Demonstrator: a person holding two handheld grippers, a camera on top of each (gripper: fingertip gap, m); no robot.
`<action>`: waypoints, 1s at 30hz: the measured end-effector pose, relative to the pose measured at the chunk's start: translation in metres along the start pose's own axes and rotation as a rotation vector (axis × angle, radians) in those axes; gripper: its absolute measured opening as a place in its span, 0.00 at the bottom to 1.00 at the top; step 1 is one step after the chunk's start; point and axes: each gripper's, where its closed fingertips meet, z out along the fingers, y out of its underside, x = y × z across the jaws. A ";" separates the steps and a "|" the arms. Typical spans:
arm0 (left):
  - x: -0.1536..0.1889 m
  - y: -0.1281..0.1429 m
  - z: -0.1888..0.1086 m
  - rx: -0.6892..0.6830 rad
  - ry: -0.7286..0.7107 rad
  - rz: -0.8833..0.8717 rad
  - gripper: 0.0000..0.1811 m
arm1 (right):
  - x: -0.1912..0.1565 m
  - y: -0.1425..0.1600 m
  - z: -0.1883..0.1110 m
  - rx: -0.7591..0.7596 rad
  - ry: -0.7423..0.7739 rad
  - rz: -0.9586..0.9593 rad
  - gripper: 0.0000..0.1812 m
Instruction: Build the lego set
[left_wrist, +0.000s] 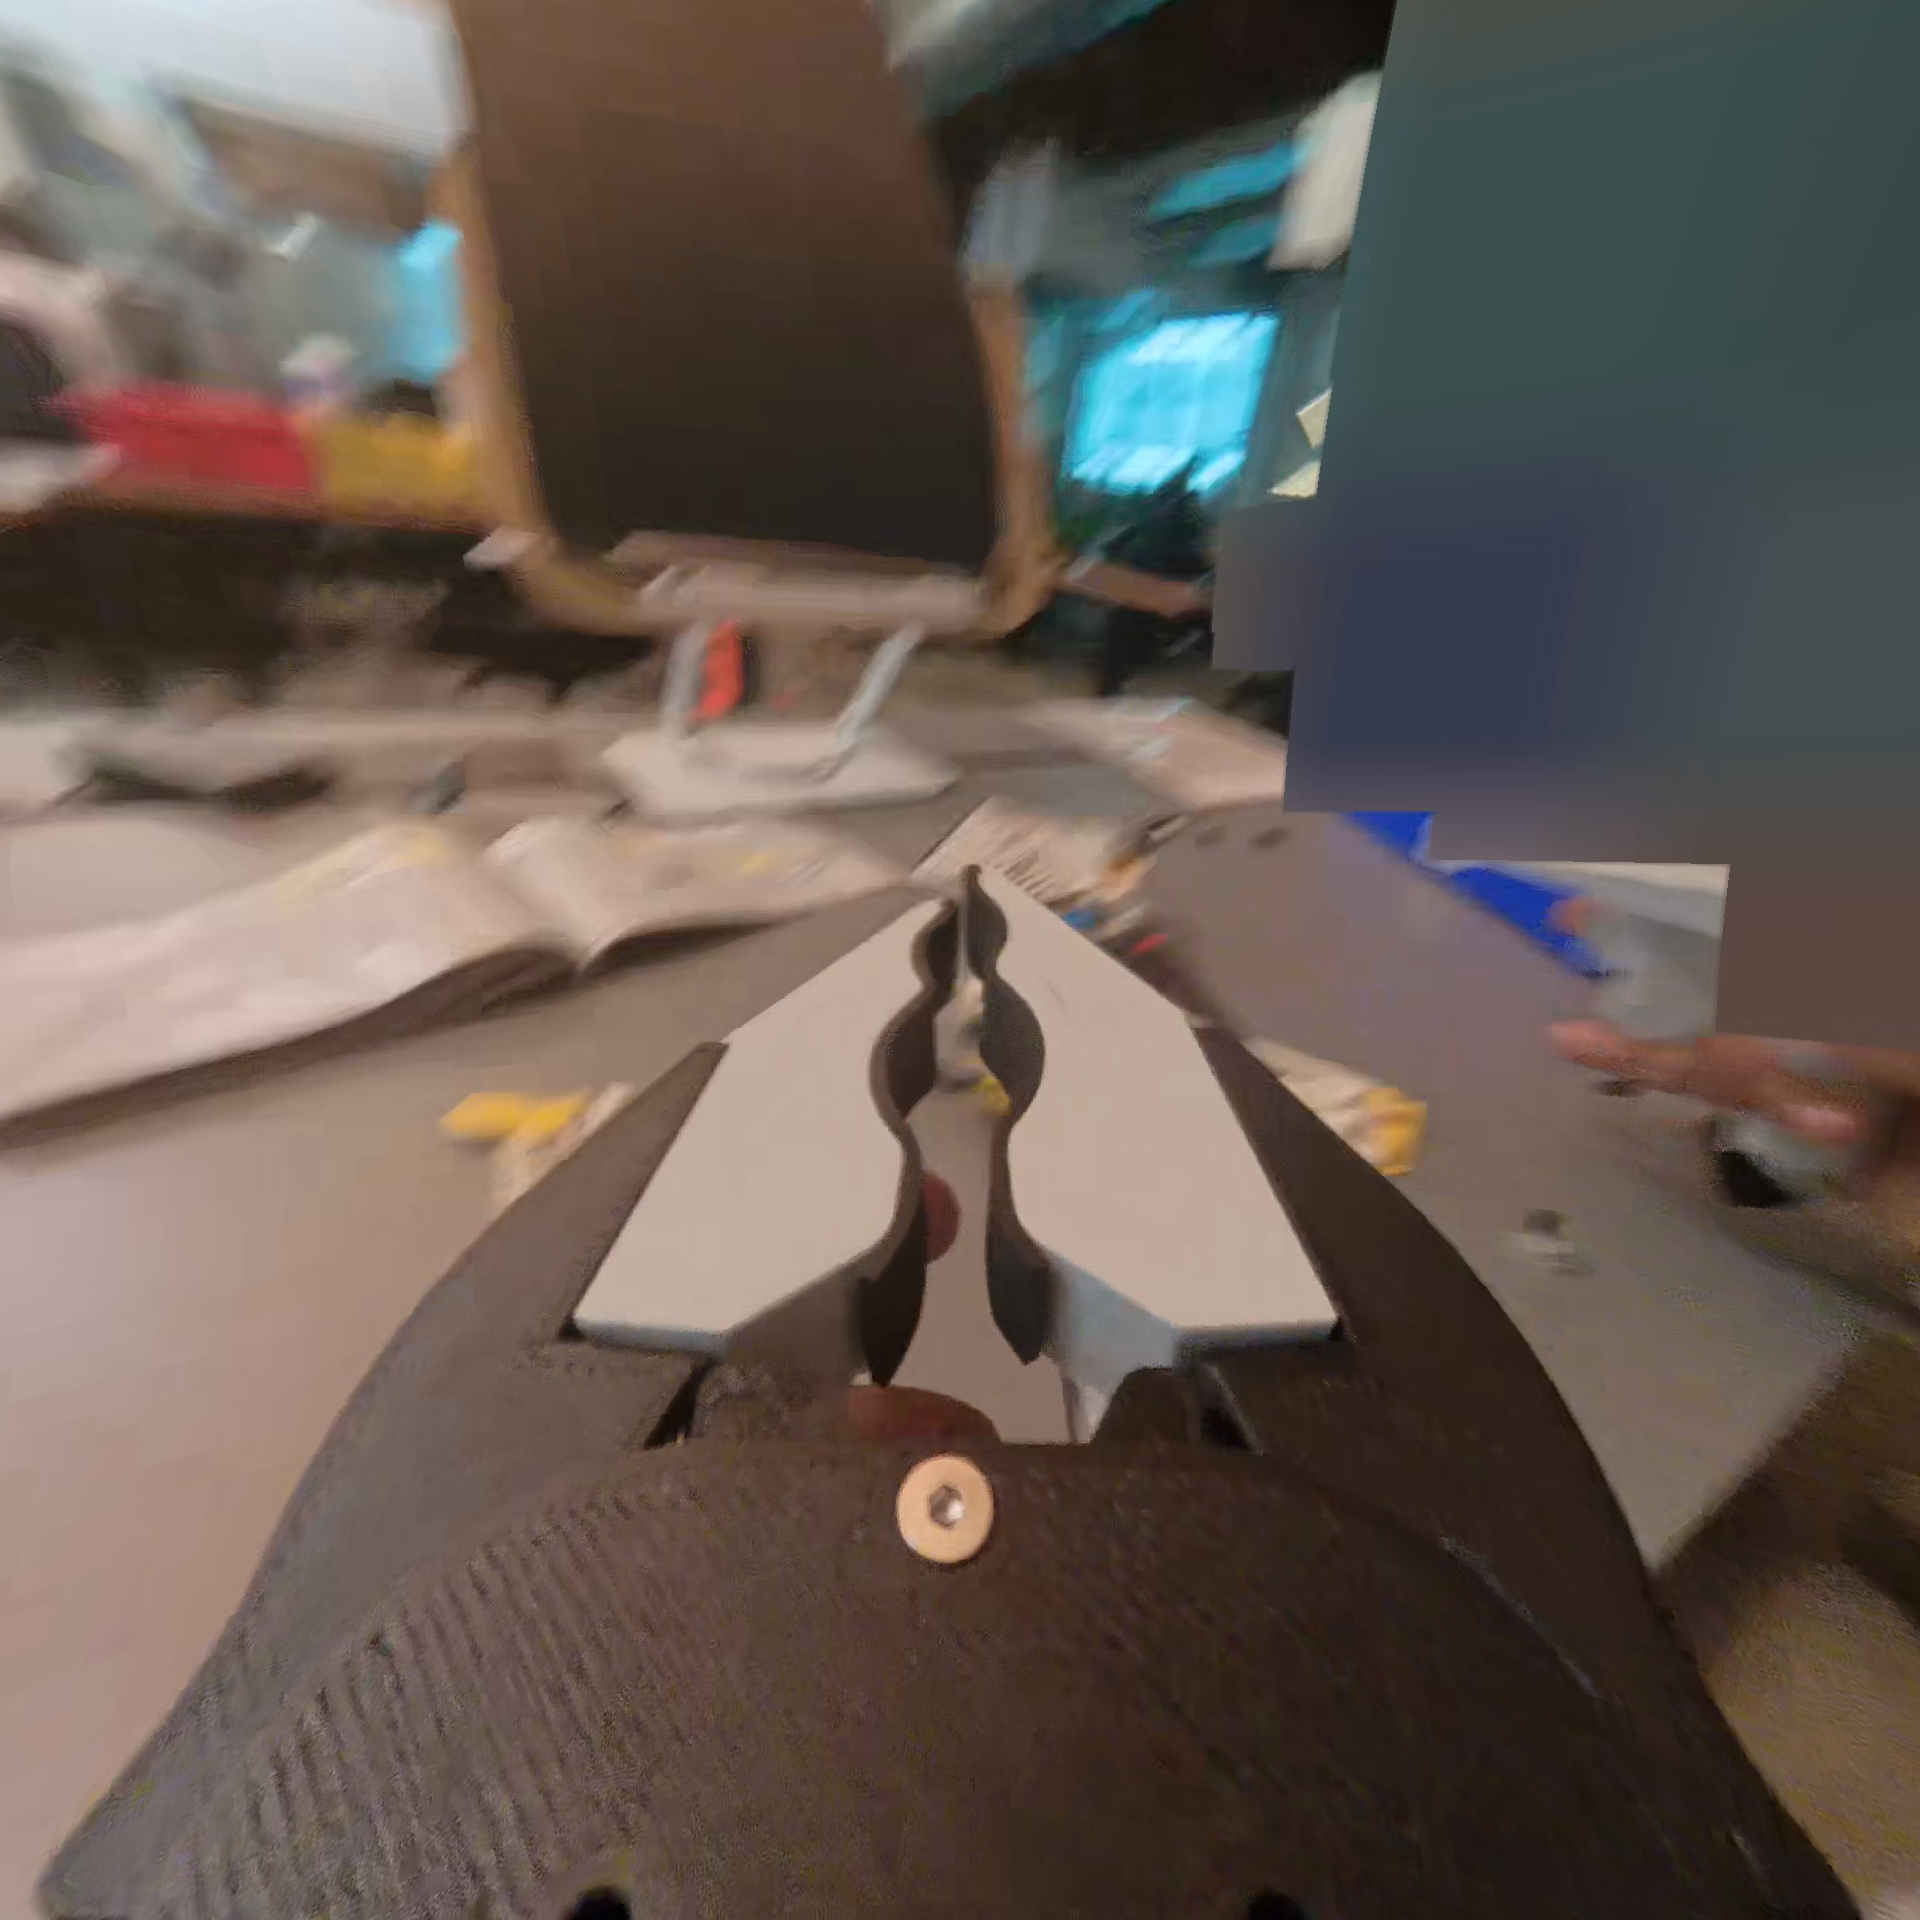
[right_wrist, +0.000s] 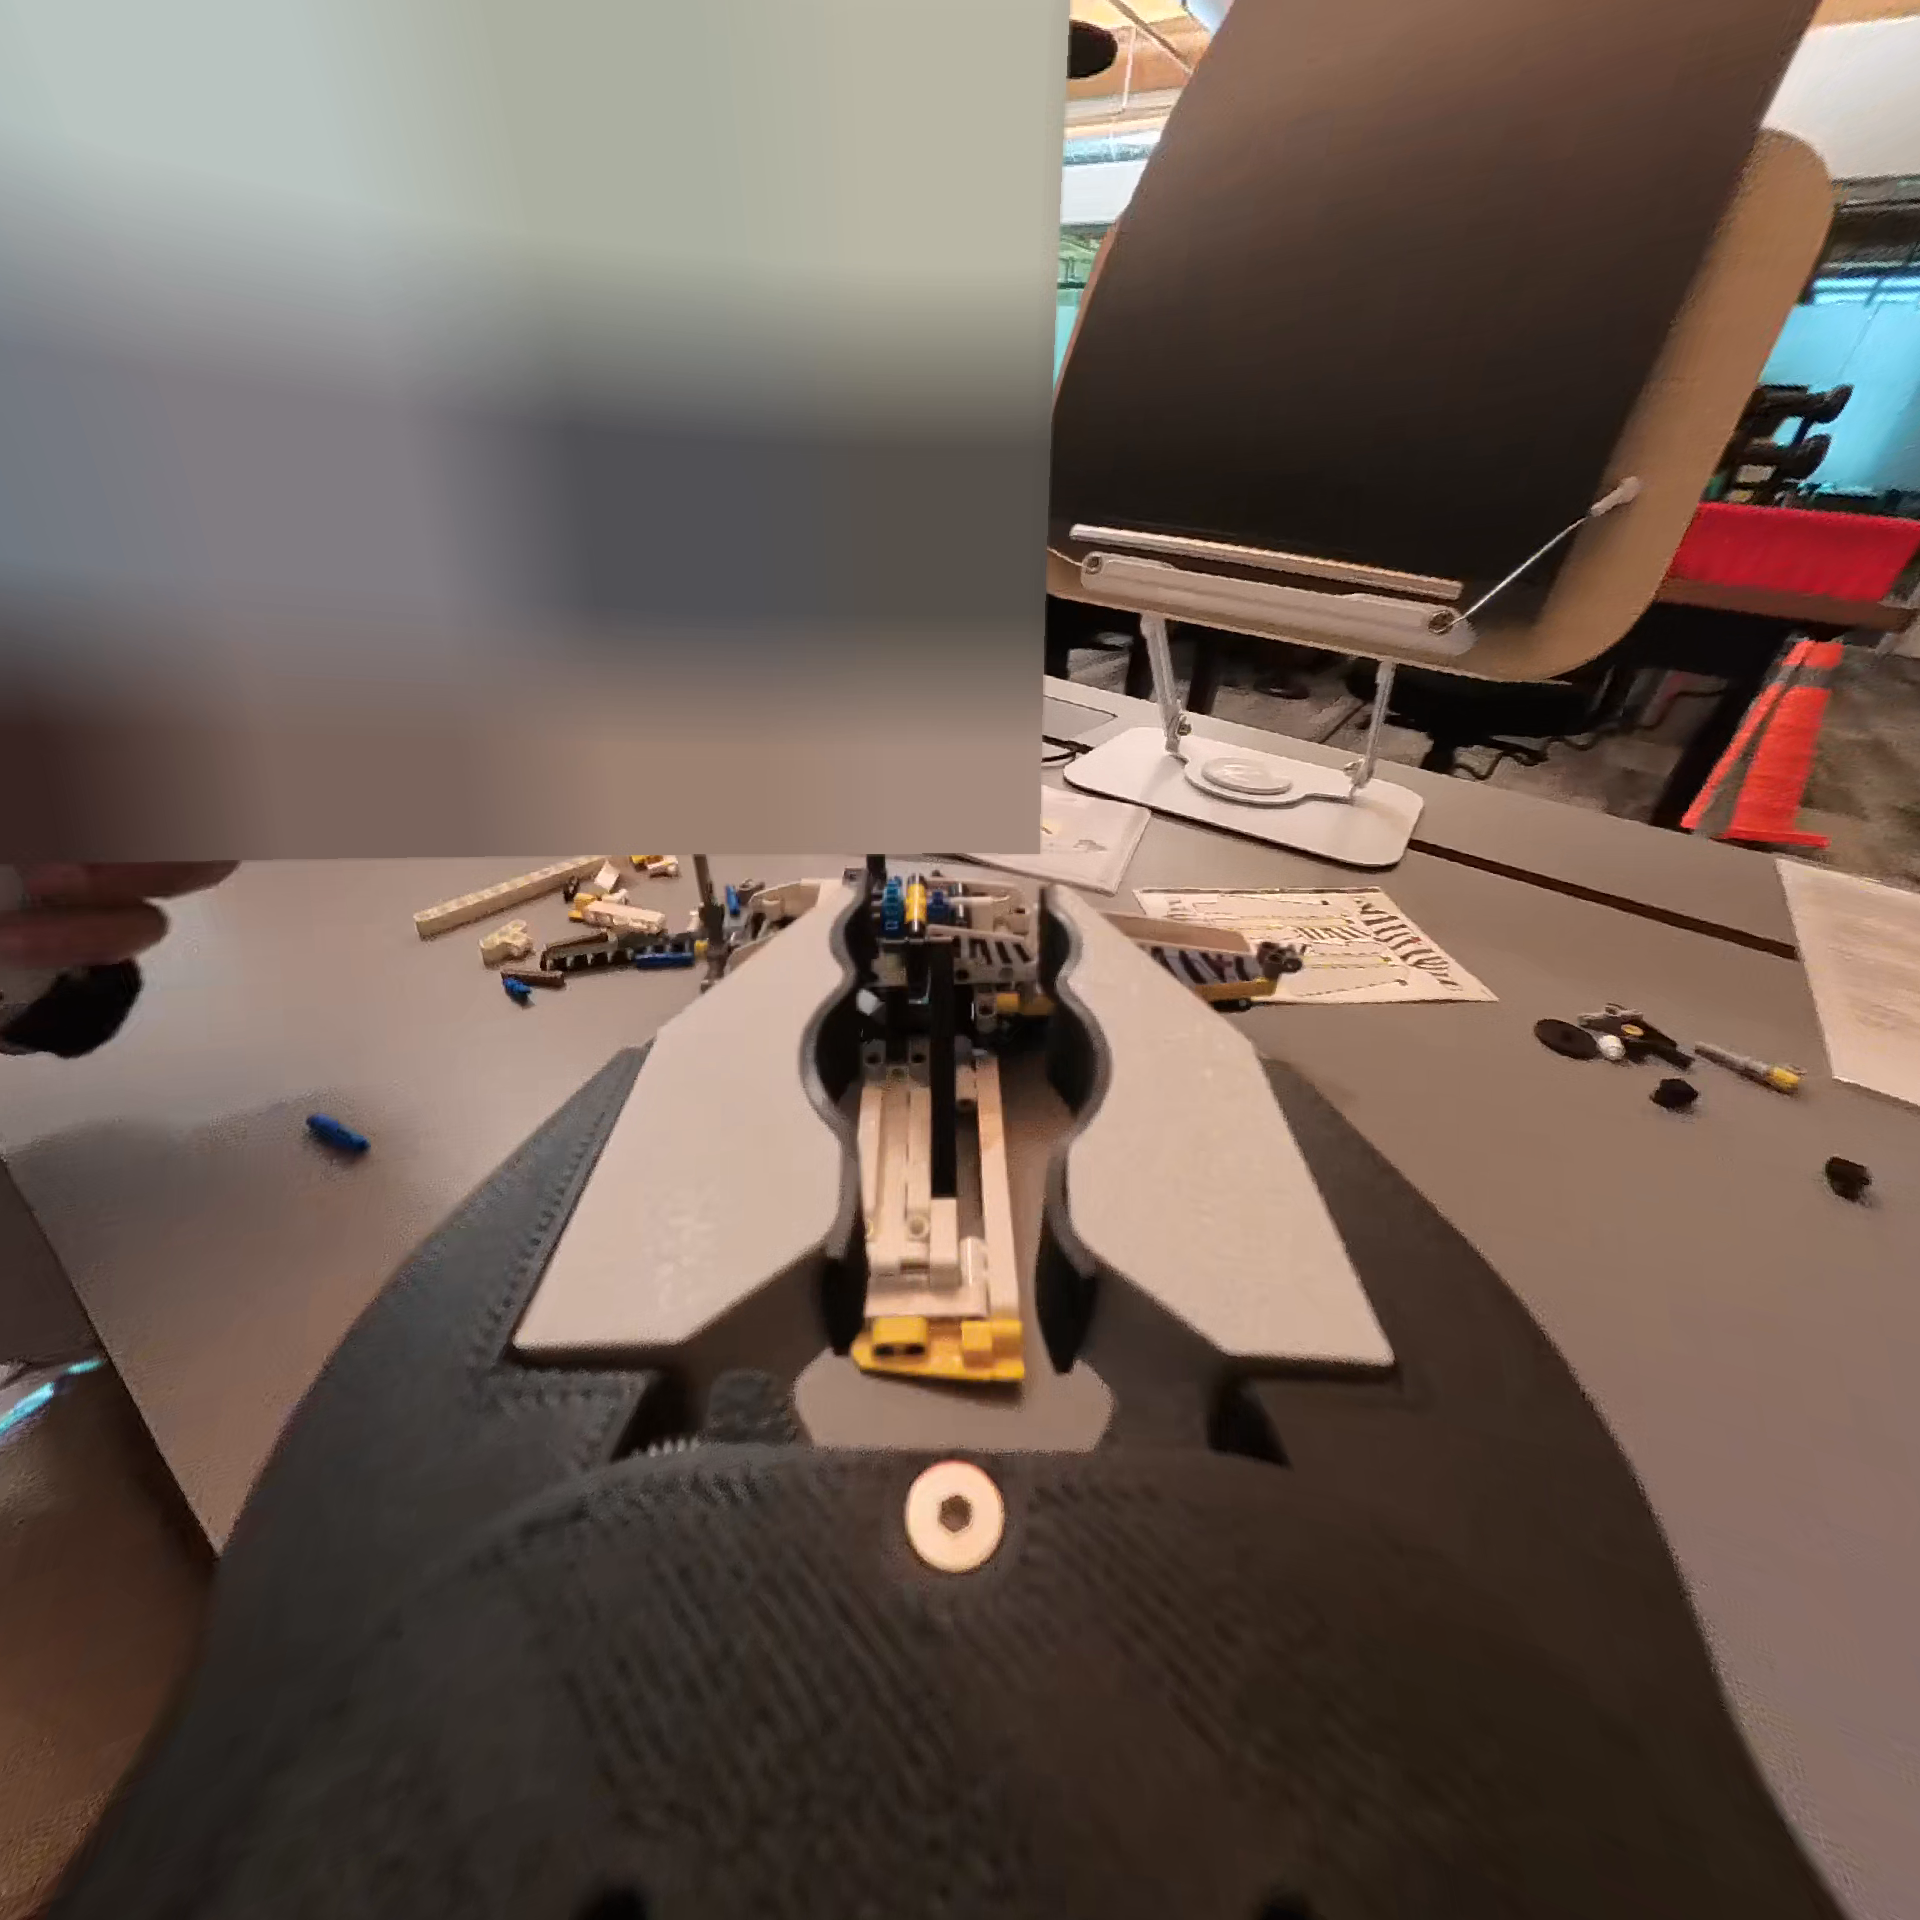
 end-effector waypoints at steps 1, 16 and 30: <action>-0.023 0.013 0.001 -0.107 -0.108 -0.013 0.00 | 0.004 -0.001 0.001 0.001 -0.004 0.006 0.18; -0.075 0.093 0.061 -0.655 -0.052 -0.012 0.31 | 0.039 0.015 -0.013 -0.024 0.046 0.068 0.11; -0.087 0.134 0.105 -0.889 -0.044 0.019 0.10 | 0.053 0.033 -0.029 -0.076 0.132 -0.046 0.10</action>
